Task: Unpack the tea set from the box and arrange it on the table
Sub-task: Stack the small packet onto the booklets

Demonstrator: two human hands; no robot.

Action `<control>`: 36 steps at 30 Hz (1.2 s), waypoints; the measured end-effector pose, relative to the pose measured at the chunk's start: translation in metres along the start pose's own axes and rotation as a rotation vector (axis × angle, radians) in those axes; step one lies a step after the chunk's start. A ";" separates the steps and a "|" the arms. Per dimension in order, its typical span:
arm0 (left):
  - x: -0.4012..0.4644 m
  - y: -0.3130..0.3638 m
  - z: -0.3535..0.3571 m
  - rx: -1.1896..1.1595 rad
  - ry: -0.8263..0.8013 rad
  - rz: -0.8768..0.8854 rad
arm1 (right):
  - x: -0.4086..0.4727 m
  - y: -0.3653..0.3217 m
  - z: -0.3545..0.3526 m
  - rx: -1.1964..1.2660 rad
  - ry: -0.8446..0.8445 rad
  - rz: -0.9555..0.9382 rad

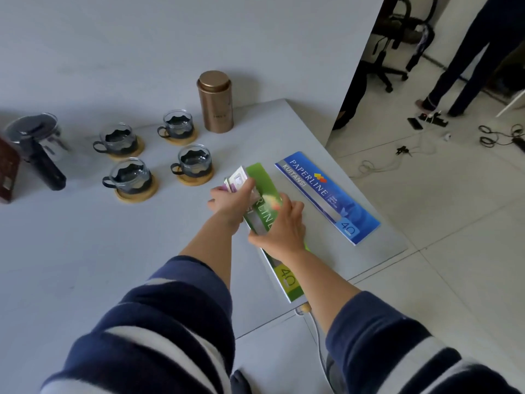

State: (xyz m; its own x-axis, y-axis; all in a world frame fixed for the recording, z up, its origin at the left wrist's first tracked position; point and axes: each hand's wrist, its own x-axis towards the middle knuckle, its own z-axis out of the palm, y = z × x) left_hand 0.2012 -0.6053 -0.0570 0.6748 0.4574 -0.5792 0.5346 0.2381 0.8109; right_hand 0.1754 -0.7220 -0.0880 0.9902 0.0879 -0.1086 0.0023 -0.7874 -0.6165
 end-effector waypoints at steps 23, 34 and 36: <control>0.108 0.058 0.078 -0.049 0.111 -0.061 | 0.174 0.061 -0.055 -0.452 -0.111 0.089; 0.165 0.098 0.075 -0.044 0.201 -0.019 | 0.338 -0.033 -0.038 -0.225 -0.098 0.050; 0.168 0.102 0.076 -0.058 0.226 -0.027 | 0.359 -0.042 -0.026 -0.238 -0.088 0.039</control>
State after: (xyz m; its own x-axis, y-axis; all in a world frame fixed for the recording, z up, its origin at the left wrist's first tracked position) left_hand 0.4081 -0.5694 -0.0781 0.5264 0.6288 -0.5723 0.5163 0.2983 0.8027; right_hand 0.5349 -0.6734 -0.0808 0.9741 0.0992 -0.2030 0.0072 -0.9117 -0.4107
